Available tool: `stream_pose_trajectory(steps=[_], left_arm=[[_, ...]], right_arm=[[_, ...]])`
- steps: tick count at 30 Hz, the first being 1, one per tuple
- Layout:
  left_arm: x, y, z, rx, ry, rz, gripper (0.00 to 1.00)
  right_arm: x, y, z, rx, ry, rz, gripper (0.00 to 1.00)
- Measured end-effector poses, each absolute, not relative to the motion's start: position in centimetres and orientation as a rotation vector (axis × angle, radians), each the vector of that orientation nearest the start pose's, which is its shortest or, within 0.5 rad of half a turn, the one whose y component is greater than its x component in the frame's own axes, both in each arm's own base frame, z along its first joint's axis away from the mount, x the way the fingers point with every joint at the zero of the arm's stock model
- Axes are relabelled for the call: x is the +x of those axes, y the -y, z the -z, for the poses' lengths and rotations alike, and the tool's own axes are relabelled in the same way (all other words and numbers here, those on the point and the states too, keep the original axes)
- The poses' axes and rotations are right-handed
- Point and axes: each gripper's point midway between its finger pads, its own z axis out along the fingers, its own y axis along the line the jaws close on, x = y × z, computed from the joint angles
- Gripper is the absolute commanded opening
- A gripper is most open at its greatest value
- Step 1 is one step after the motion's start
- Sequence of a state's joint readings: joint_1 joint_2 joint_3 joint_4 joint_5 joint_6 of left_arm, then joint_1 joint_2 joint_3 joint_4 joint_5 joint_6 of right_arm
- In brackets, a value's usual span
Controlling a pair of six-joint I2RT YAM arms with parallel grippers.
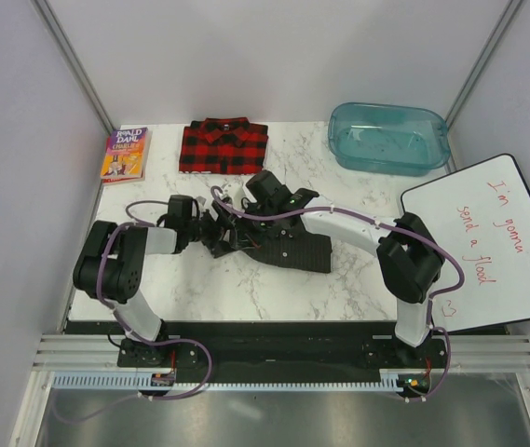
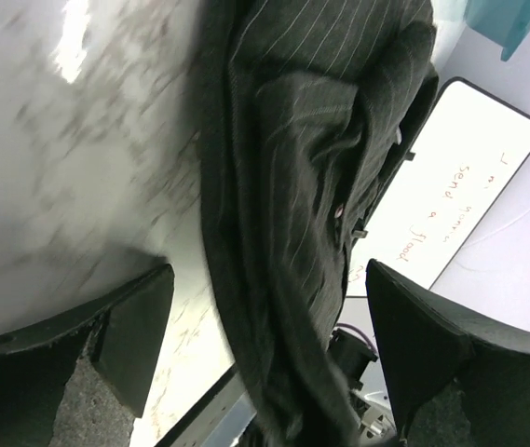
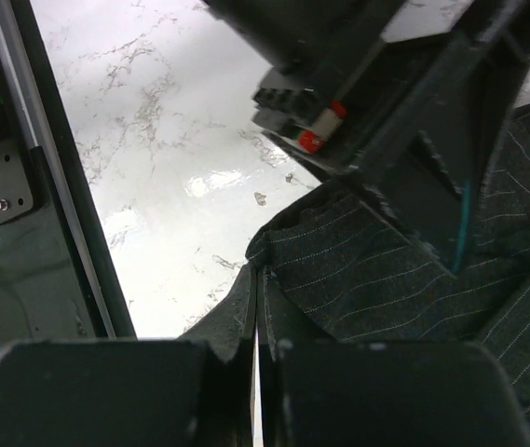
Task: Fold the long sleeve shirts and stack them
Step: Neatly place the folded shirt to the corner
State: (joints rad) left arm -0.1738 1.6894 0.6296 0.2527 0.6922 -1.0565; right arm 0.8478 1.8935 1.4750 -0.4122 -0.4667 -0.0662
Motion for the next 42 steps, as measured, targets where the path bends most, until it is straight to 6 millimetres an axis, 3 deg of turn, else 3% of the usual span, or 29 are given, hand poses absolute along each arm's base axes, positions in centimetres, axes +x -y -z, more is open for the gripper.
stream_pose_trajectory(steps=[4, 10, 13, 14, 15, 17, 18, 21, 24, 28, 32, 37, 42], left_arm=[[32.6, 20.7, -4.2, -0.743, -2.494, 1.359, 0.79], [35.2, 21.8, -3.5, -0.72, -2.51, 1.32, 0.52], [35.5, 21.9, -2.9, -0.715, -2.541, 1.269, 0.29], [35.5, 22.0, -2.6, -0.712, -2.555, 1.247, 0.12], [35.6, 22.1, -2.4, -0.698, -2.57, 1.229, 0.03], [35.6, 22.3, -1.9, -0.668, -2.617, 1.185, 0.02], [35.8, 22.4, -2.0, -0.637, -2.629, 1.168, 0.02], [37.7, 23.0, -3.1, -0.454, -2.661, 1.084, 0.02], [40.1, 23.7, -5.7, -0.264, -2.633, 1.018, 0.02], [43.2, 24.3, -9.9, -0.084, -2.566, 0.956, 0.02], [44.9, 24.3, -13.0, 0.012, -2.511, 0.911, 0.02], [47.7, 24.7, -14.6, 0.062, -2.471, 0.879, 0.02], [51.4, 25.7, -15.4, 0.099, -2.408, 0.864, 0.02]], right_arm=[[25.7, -41.0, -12.1, -1.287, -2.13, -0.926, 0.0], [25.9, -41.2, -12.3, -1.265, -2.134, -0.932, 0.0], [26.0, -41.2, -12.3, -1.252, -2.138, -0.929, 0.0], [26.1, -41.3, -12.3, -1.244, -2.14, -0.927, 0.02], [26.2, -41.3, -12.4, -1.234, -2.143, -0.925, 0.13], [26.4, -41.4, -12.4, -1.211, -2.15, -0.922, 0.31], [26.5, -41.3, -12.5, -1.199, -2.156, -0.922, 0.52], [27.3, -40.6, -12.9, -1.14, -2.175, -0.922, 0.81], [29.4, -37.3, -14.1, -1.035, -2.21, -0.892, 0.98], [34.8, -30.1, -17.0, -0.822, -2.221, -0.758, 0.98], [38.5, -22.8, -18.4, -0.659, -2.244, -0.587, 0.98], [39.8, -17.4, -17.7, -0.57, -2.314, -0.459, 0.98], [40.4, -14.9, -18.0, -0.528, -2.337, -0.397, 0.98]])
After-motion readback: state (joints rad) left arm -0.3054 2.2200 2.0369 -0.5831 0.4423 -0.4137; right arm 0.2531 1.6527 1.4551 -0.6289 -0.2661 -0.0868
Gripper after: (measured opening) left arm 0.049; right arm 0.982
